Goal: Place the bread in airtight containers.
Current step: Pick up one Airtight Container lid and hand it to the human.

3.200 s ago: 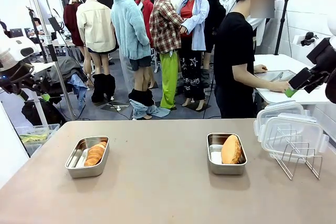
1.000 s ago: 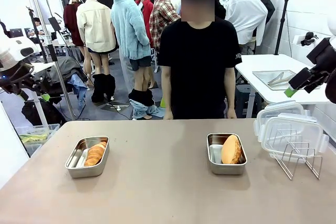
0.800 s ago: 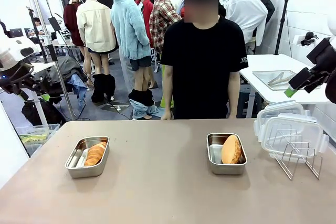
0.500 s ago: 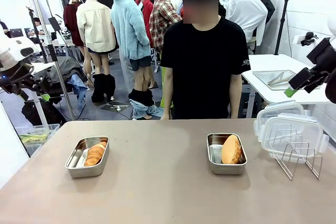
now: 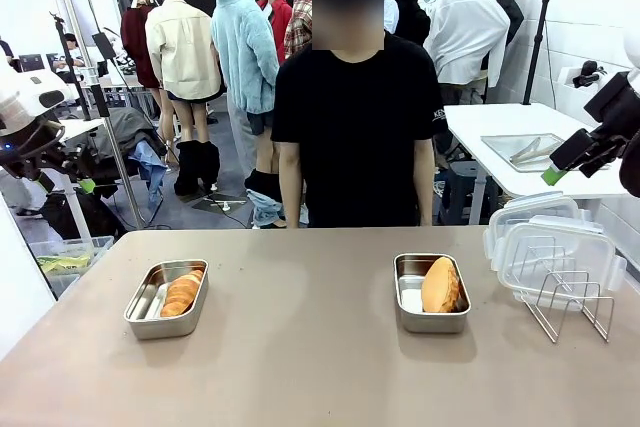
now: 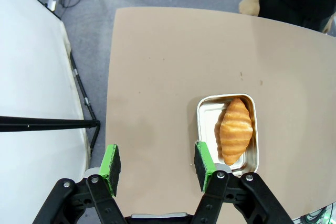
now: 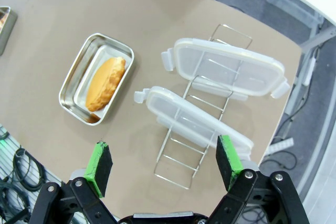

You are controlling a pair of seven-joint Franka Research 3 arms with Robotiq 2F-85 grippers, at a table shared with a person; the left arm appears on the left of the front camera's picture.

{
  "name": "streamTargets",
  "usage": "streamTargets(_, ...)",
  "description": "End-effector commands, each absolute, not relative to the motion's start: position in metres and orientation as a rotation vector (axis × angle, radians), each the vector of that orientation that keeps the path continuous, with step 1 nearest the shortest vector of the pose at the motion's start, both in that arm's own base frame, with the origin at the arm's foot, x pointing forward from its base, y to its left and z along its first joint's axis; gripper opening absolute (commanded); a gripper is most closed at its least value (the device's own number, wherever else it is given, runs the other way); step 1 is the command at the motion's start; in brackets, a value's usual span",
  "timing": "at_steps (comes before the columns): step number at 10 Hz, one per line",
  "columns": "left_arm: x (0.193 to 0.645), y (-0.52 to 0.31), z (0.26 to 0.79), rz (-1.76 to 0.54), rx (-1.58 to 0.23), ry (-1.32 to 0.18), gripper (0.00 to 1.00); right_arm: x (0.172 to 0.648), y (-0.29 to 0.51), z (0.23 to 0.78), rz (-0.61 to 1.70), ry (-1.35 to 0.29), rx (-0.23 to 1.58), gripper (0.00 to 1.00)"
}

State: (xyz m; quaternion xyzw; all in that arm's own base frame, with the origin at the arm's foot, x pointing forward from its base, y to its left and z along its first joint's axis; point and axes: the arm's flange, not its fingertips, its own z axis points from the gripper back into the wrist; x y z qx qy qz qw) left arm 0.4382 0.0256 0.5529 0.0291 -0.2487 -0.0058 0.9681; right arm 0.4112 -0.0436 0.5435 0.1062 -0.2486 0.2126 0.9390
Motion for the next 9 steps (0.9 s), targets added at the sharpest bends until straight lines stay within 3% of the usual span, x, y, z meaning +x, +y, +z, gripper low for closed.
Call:
streamTargets(1, 0.4373, 0.0256, 0.5540, 0.008, 0.061, -0.506, 0.74, 0.4131, -0.0416, 0.5399, 0.418, -0.514, 0.219, 0.98)
streamTargets(8, 0.4373, 0.0256, 0.5540, 0.008, 0.061, -0.506, 0.74, 0.4112, -0.0436, 0.5435, 0.434, -0.507, 0.217, 0.98)
streamTargets(9, 0.4373, 0.0256, 0.5540, 0.008, 0.061, -0.506, 0.74, 0.4091, -0.0433, 0.5384, 0.637, -0.504, 0.147, 0.98)
